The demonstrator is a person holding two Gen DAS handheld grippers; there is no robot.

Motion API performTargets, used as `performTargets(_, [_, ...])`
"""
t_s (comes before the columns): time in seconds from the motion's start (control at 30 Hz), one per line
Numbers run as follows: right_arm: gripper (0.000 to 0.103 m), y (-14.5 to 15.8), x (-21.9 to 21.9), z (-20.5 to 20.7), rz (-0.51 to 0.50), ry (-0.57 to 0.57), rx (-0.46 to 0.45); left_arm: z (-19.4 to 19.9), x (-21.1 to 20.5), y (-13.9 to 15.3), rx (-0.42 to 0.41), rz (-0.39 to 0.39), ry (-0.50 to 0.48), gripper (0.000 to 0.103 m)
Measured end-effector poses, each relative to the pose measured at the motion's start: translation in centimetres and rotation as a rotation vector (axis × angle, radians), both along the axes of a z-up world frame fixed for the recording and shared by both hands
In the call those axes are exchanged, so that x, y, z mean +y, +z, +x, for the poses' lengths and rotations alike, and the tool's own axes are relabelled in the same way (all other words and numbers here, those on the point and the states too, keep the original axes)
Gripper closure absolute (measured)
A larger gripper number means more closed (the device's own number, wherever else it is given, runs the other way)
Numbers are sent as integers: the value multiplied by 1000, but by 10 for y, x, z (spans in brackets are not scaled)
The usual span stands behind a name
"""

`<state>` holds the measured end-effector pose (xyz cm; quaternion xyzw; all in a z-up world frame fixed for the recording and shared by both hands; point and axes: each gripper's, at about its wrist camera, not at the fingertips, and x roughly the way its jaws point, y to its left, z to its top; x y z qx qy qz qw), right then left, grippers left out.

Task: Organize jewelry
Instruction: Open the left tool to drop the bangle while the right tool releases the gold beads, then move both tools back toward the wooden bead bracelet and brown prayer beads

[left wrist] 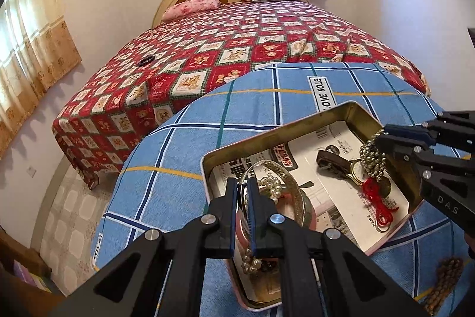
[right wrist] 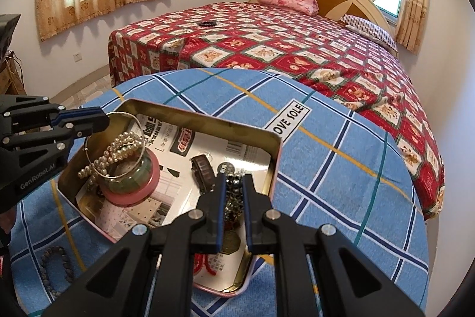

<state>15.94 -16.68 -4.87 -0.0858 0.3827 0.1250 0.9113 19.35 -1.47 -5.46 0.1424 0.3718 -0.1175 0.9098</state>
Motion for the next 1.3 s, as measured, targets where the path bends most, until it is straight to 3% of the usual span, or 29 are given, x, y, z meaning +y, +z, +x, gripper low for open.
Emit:
performTargets(0.07, [89, 1, -2, -1, 8, -8, -11, 1, -2, -1, 10, 1, 4, 93])
performTargets(0.1, [83, 1, -3, 0, 7, -15, -12, 1, -3, -2, 15, -6, 3, 85])
performTargets(0.13, [68, 1, -5, -1, 3, -25, -16, 0, -3, -1, 14, -12, 0, 79])
performTargets(0.2, [53, 2, -7, -2, 2, -33, -24, -4, -5, 2, -16, 0, 8, 40])
performTargets(0.27, [53, 1, -8, -2, -1, -36, -21, -10, -6, 8, -67, 2, 8, 29])
performTargets(0.4, [53, 1, -11, -6, -11, -49, -21, -11, -5, 11, -64, 1, 9, 29])
performTargets(0.53, [44, 3, -17, -12, 0, -65, -21, -12, -2, 12, -61, 4, 16, 29])
performTargets(0.8, [39, 4, -20, -19, 6, -66, -16, -18, -1, 9, -43, -4, 21, 29])
performTargets(1.3, [38, 4, -25, -53, 10, -67, 6, -58, 28, 7, -14, -36, 56, 29])
